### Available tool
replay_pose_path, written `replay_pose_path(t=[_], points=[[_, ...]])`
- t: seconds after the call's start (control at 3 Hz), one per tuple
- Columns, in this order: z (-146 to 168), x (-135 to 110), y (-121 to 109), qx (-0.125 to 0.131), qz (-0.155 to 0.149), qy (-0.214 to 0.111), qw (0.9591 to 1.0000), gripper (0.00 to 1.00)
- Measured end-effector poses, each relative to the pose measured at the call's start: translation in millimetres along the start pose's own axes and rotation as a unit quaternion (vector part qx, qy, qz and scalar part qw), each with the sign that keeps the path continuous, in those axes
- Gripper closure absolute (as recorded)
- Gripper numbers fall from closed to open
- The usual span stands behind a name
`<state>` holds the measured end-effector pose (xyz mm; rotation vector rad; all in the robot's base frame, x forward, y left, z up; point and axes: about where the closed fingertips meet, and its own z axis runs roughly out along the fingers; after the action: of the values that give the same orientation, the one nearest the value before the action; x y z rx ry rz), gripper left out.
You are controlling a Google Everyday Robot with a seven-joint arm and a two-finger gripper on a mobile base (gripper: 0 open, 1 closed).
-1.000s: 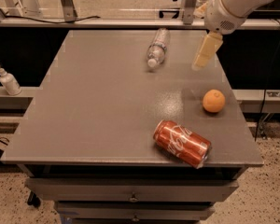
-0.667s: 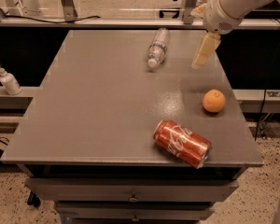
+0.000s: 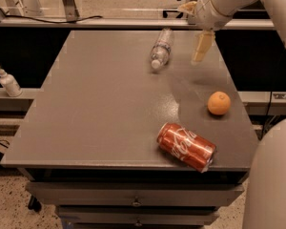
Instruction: Pick water bottle
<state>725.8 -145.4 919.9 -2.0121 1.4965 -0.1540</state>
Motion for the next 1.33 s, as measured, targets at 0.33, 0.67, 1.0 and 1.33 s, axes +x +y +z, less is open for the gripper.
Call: replay_pose_path(t=[0.33,0.67,1.0,1.33], points=[[12,-17,-9,-0.01,-0.091,0.004,0.9958,0.0],[28,-30,-10,-0.026,-0.181,0.024,0.9829,0.0],[28,-30,-9,-0.024,-0.178,0.02,0.9835,0.0],[25,-31,-11,-0.02,-0.208,0.035,0.9773,0.0]])
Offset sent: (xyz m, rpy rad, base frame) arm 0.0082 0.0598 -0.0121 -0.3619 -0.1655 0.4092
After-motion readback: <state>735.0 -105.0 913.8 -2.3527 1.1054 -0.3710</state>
